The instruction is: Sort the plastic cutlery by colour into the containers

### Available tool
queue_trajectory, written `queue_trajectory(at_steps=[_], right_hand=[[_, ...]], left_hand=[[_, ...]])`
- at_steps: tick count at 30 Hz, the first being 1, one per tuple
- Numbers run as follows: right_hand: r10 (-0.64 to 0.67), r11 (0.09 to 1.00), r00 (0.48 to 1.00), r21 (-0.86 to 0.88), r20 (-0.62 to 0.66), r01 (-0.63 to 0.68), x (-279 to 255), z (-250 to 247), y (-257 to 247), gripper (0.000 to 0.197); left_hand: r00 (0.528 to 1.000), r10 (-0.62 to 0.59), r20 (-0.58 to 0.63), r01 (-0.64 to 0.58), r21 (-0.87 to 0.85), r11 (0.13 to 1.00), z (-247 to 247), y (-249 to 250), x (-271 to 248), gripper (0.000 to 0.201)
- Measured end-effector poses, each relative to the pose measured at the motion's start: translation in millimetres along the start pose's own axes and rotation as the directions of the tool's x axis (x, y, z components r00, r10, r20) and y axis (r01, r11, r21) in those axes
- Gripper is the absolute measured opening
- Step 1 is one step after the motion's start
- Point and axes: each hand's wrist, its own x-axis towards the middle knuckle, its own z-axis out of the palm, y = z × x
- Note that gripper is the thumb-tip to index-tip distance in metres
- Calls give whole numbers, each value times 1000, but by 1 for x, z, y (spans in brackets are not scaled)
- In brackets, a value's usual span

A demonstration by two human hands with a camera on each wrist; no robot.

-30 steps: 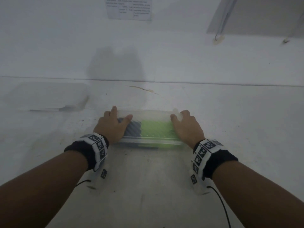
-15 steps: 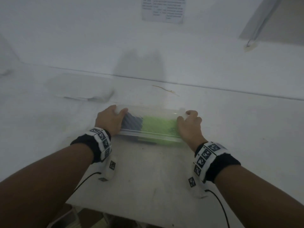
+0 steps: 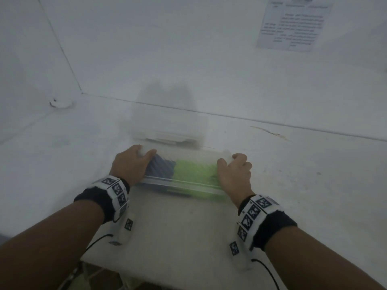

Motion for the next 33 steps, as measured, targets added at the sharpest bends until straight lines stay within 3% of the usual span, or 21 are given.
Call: queue_trajectory(at_steps=[6, 12, 18, 25, 30, 33], right_hand=[[51, 999, 999, 5, -16, -51, -17, 52, -36, 49], [5, 1000, 997, -20, -75, -7, -24, 87, -54, 45], [-10, 1000, 998, -22, -67, 9, -22, 86, -50, 44], [-48, 998, 997, -30, -61, 46, -21, 87, -50, 40], [-53, 998, 998, -32, -28, 52, -20, 83, -54, 38], [-41, 999, 999, -24, -14, 41, -22, 83, -57, 39]], left_hand=[[998, 27, 53, -25, -31, 999, -33, -51, 44, 64], [996, 41, 73, -40, -14, 999, -50, -79, 66, 58], [998, 27, 56, -23, -80, 997, -44, -80, 64, 59], [999, -10, 51, 15, -109, 994, -45, -79, 62, 87], [999, -10, 47, 15, -113, 994, -43, -87, 65, 70], [998, -18, 68, 24, -98, 995, -46, -87, 62, 71]])
